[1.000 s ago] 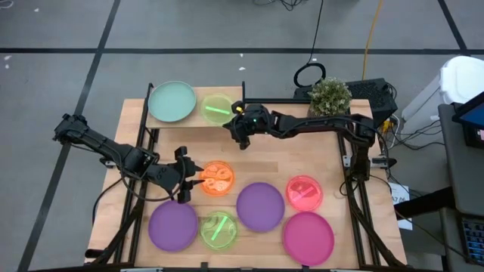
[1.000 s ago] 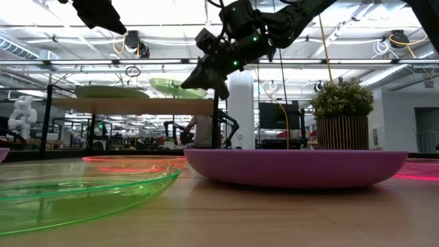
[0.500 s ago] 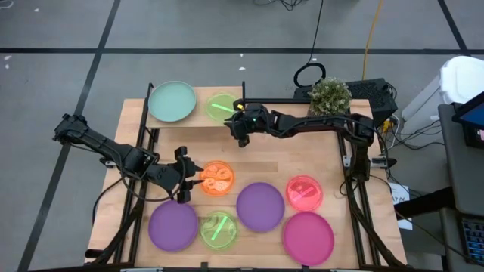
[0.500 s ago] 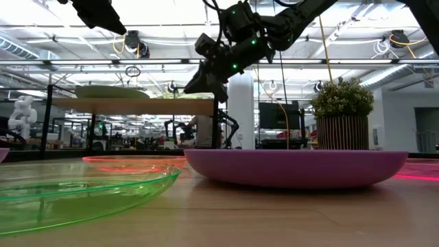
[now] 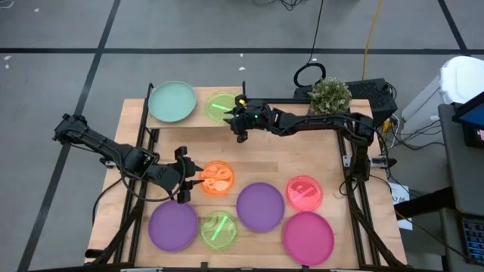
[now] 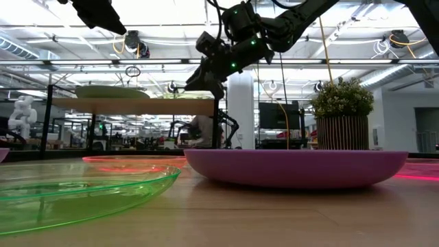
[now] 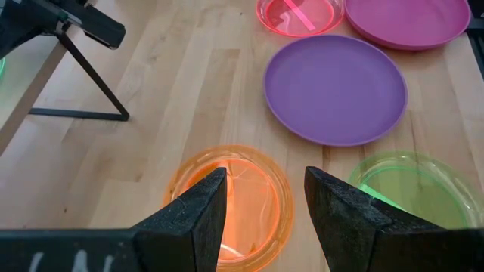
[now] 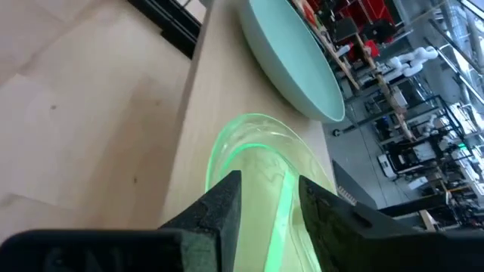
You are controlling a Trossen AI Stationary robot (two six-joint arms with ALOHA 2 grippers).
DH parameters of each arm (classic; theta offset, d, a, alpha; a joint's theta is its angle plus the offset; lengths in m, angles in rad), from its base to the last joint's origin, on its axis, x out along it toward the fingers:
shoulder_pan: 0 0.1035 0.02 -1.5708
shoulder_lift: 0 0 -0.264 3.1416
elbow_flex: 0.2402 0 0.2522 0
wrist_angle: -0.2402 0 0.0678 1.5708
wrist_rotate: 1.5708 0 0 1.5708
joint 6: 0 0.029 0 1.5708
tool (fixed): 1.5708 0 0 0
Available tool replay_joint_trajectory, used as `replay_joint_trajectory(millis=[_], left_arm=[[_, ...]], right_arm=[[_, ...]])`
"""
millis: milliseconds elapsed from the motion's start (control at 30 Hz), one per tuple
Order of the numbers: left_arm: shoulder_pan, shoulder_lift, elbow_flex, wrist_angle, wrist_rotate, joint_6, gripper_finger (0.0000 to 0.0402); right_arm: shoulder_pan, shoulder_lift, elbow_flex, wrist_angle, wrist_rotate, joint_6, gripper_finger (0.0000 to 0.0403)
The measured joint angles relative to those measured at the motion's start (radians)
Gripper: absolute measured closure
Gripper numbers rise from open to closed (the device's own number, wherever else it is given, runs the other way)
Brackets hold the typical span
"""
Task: Place and stack plates onto a shelf
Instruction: Stack the left purple plate on on top of the light green plate on the shelf
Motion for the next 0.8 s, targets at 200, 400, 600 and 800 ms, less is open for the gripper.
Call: replay_joint_trajectory(millis=[200,400,600,800], left_arm=[[0.0,0.0,0.0,0.0,0.0,-0.001,0.0217],[0.0,0.0,0.0,0.0,0.0,-0.004,0.0218],[0.0,0.0,0.0,0.0,-0.015,-0.015,0.0218],[-0.008,0.0,0.0,0.0,-0.016,-0.016,0.0218]], right_arm=[[0.024,-0.006,0.0,-0.02,0.067,0.009,0.0284],[0.081,-0.025,0.0,-0.063,0.281,0.087,0.0284],[0.158,-0.12,0.0,-0.121,0.303,0.161,0.0284],[0.241,-0.281,-0.004,-0.285,0.361,0.307,0.0284]])
